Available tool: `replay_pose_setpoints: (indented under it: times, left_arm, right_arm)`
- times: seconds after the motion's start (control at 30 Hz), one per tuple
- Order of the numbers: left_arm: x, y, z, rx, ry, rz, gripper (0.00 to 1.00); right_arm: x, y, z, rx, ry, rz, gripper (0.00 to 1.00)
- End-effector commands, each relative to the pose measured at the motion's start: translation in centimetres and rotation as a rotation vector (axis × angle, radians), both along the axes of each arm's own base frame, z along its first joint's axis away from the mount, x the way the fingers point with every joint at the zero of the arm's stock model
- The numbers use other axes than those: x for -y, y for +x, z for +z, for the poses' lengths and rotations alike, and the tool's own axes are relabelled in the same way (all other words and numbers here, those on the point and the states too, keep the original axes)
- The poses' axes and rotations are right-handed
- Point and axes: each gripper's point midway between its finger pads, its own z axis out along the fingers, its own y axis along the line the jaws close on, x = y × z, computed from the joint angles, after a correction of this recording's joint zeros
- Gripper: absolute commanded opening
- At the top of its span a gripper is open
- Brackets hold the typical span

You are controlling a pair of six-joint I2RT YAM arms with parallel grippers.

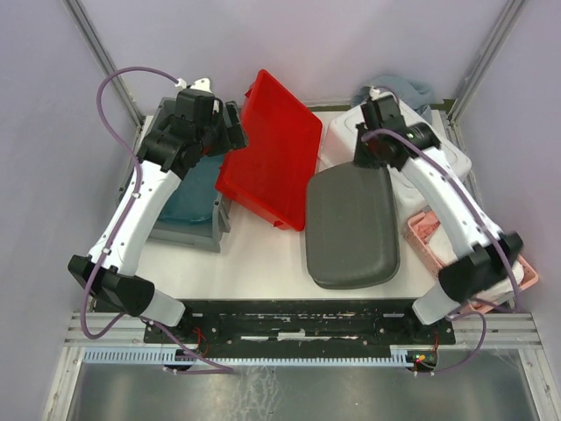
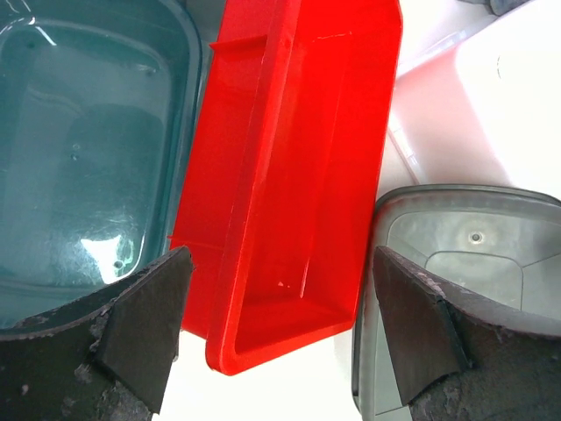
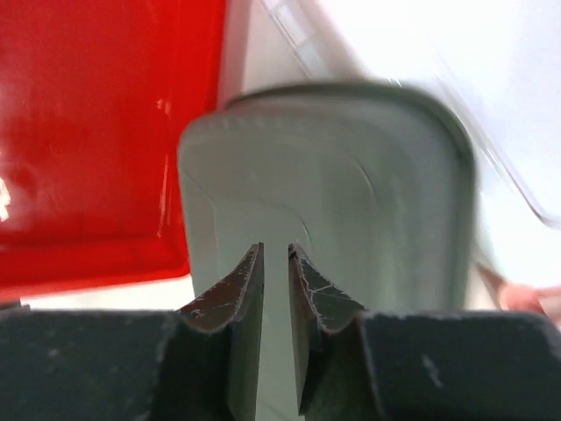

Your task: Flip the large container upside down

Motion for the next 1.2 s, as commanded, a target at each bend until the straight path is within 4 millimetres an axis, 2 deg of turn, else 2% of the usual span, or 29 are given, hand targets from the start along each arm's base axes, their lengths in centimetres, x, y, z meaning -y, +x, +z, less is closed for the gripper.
replay_pose_setpoints:
  times: [0.0, 0.13, 0.23, 0.27, 0.4, 0.5, 0.6, 0.73, 0.93, 1.07, 1.17]
  left_arm:
    - [-0.1, 0.3, 0.3, 0.015, -0.025, 0.033, 0.90]
    - [-0.4, 0.4, 0.1, 0.014, -0.018, 0.046, 0.90]
    - [-0.6, 0.4, -0.1, 0.012, -0.009, 0.054, 0.90]
    - [-0.7, 0.4, -0.1, 0.011, -0.007, 0.057, 0.90]
    - [-0.8, 0.6, -0.4, 0.008, 0.002, 0.064, 0.91]
    - [-0.8, 0.8, -0.7, -0.001, 0.008, 0.064, 0.91]
    - [-0.7, 1.0, -1.2, -0.013, 0.014, 0.063, 0.91]
    - [-0.4, 1.3, -1.6, -0.032, 0.011, 0.060, 0.91]
    - [-0.2, 1.2, -2.2, -0.059, 0.005, 0.060, 0.91]
    - [-0.1, 1.2, -2.6, -0.077, -0.001, 0.065, 0.91]
    - [0.1, 1.2, -2.6, -0.081, -0.008, 0.063, 0.91]
  right_arm:
    - [-3.0, 6.8, 1.5, 0.060, 0.028, 0.125, 0.25]
    - [-4.8, 13.1, -0.5, 0.027, 0.029, 0.117, 0.27]
    - [-5.3, 17.1, -3.1, 0.001, 0.031, 0.090, 0.28]
    - [-5.8, 18.3, -3.2, 0.016, 0.055, 0.091, 0.28]
    - [-7.6, 21.4, -7.2, 0.009, 0.126, 0.095, 0.29]
    - [-7.5, 23.0, -8.9, 0.037, 0.116, 0.058, 0.29]
    - [-5.4, 24.6, -10.0, 0.077, 0.027, -0.040, 0.31]
    - [1.0, 25.7, -10.5, 0.120, -0.138, -0.322, 0.35]
    - [7.7, 27.3, -10.8, 0.190, -0.196, -0.558, 0.34]
    - [10.0, 28.5, -10.9, 0.231, -0.157, -0.630, 0.34]
    - [10.3, 30.0, -11.1, 0.248, -0.096, -0.623, 0.34]
